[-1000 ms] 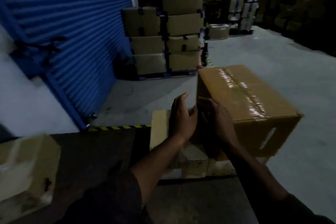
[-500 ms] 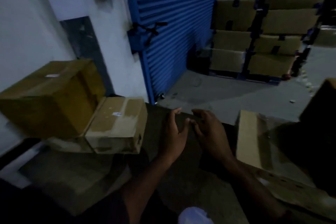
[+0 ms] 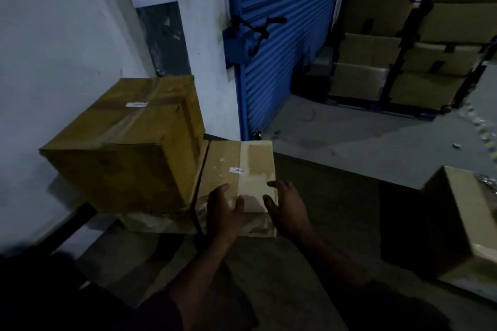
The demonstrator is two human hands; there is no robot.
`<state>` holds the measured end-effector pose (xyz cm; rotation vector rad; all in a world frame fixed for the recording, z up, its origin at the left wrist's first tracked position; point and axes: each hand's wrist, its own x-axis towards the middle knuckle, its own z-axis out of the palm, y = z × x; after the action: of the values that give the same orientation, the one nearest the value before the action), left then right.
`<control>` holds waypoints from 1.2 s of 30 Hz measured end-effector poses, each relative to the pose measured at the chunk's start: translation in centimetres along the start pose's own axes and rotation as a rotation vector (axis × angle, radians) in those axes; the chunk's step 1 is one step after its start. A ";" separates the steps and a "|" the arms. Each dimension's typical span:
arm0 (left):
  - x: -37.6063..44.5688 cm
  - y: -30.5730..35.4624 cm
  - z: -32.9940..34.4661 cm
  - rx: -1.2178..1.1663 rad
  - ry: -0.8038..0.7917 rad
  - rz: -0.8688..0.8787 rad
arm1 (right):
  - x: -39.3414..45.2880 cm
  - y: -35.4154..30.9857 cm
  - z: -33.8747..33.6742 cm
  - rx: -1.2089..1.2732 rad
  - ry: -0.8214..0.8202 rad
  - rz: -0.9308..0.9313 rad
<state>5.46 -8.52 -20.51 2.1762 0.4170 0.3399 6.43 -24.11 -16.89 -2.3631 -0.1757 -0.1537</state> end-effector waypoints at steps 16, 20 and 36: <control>7.0 -7.0 0.6 0.316 -0.076 -0.113 | 3.0 2.1 7.1 -0.171 -0.220 0.272; 7.1 -6.3 0.8 0.259 -0.061 -0.157 | 2.5 2.9 6.5 -0.154 -0.182 0.330; -2.7 0.0 10.4 0.213 -0.351 0.009 | -11.6 11.3 -5.1 -0.409 0.101 0.701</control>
<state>7.02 -17.11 -26.85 2.3861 0.2543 -0.0882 -3.32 -36.69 -22.86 -2.6552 0.7950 0.0381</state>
